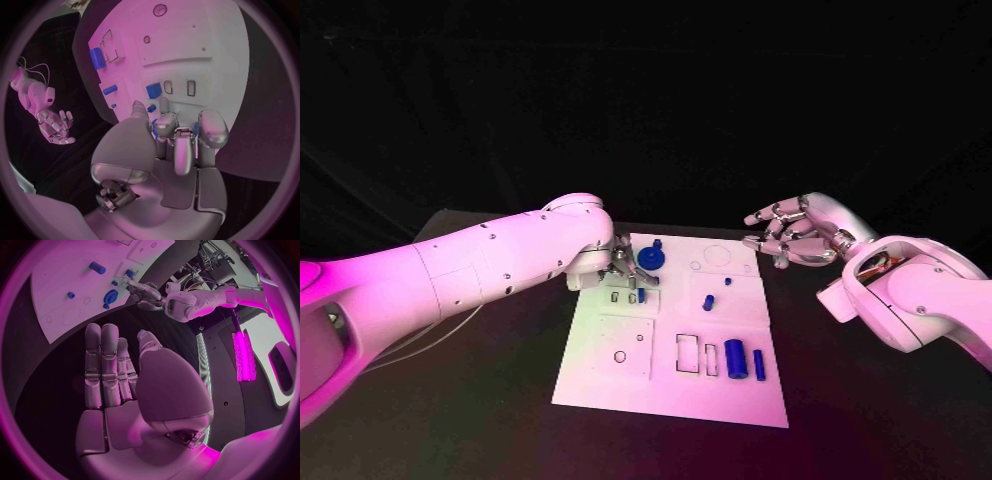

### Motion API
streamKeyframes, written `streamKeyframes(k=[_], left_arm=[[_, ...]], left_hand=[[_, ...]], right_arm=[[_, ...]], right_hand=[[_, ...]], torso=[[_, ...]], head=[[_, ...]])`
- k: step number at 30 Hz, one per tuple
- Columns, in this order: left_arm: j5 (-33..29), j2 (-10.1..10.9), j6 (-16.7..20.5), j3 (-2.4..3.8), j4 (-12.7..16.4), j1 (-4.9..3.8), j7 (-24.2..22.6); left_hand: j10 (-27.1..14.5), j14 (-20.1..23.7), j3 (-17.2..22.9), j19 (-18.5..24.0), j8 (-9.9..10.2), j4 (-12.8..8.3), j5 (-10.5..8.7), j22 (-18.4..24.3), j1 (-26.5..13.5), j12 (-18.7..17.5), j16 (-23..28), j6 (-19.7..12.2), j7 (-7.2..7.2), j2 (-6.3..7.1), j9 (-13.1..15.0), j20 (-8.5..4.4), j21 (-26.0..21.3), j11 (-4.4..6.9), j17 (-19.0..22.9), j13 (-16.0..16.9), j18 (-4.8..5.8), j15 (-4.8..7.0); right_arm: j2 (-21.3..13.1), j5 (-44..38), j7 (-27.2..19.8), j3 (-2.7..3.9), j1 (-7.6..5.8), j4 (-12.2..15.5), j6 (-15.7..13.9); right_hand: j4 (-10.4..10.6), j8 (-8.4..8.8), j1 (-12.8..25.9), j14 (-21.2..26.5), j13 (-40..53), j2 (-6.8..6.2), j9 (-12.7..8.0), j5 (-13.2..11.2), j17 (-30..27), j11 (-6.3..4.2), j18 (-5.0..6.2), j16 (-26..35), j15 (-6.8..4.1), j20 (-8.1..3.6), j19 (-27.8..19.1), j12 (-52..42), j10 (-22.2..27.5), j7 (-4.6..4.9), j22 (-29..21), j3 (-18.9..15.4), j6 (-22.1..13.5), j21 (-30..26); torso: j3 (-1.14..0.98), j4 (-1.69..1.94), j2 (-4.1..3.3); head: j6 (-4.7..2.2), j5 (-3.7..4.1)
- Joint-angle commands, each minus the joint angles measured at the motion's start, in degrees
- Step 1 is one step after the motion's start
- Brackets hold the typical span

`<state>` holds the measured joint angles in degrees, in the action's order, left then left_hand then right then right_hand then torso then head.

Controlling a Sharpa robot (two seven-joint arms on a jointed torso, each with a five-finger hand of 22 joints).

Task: Assemble the parts on the task board

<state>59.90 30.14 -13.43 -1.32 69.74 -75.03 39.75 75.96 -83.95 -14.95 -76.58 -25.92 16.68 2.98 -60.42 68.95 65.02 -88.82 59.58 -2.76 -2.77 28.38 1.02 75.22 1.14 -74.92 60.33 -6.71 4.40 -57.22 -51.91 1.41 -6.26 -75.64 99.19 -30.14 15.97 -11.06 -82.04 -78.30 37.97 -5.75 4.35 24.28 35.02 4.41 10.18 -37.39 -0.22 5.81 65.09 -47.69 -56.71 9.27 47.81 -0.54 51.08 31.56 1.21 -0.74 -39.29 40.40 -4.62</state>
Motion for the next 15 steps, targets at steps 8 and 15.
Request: streamKeyframes(k=[8,15], left_arm=[[-0.4,-0.6,-3.6,-0.1,-0.3,0.05,1.3],[-0.2,-0.6,-4.4,-0.19,-0.7,0.1,1.3]], left_hand=[[-0.4,-5.5,0.1,-0.1,-0.4,-0.2,0.0,-0.2,-0.2,-0.2,0.0,-0.7,-0.05,0.06,0.5,0.15,0.4,0.04,-13.2,0.1,1.09,0.12],[-0.6,-5.5,0.5,0.0,-0.8,-0.3,0.0,-0.3,0.8,-0.1,0.0,-1.1,-0.11,-0.12,1.2,0.24,0.6,-0.02,-13.2,0.2,1.08,0.05]], right_arm=[[0.3,-0.2,0.1,0.0,0.0,-0.3,-0.1],[0.5,-0.2,0.3,0.0,0.01,-0.4,0.1]], right_hand=[[0.0,-0.35,0.5,-0.2,-0.2,-0.11,-0.1,0.4,0.1,-0.18,0.27,0.4,0.04,0.13,0.2,0.3,0.3,-0.13,-0.1,-0.2,0.2,-0.4],[0.0,-0.41,0.5,-0.2,-0.5,-0.05,-0.1,0.7,0.1,-0.19,0.27,0.6,0.04,0.14,0.2,0.4,0.3,-0.13,-0.2,-0.2,0.2,-0.5]], torso=[[-0.08,0.05,-0.03],[-0.07,0.03,-0.05]], head=[[0.2,0.0],[0.32,-0.08]])
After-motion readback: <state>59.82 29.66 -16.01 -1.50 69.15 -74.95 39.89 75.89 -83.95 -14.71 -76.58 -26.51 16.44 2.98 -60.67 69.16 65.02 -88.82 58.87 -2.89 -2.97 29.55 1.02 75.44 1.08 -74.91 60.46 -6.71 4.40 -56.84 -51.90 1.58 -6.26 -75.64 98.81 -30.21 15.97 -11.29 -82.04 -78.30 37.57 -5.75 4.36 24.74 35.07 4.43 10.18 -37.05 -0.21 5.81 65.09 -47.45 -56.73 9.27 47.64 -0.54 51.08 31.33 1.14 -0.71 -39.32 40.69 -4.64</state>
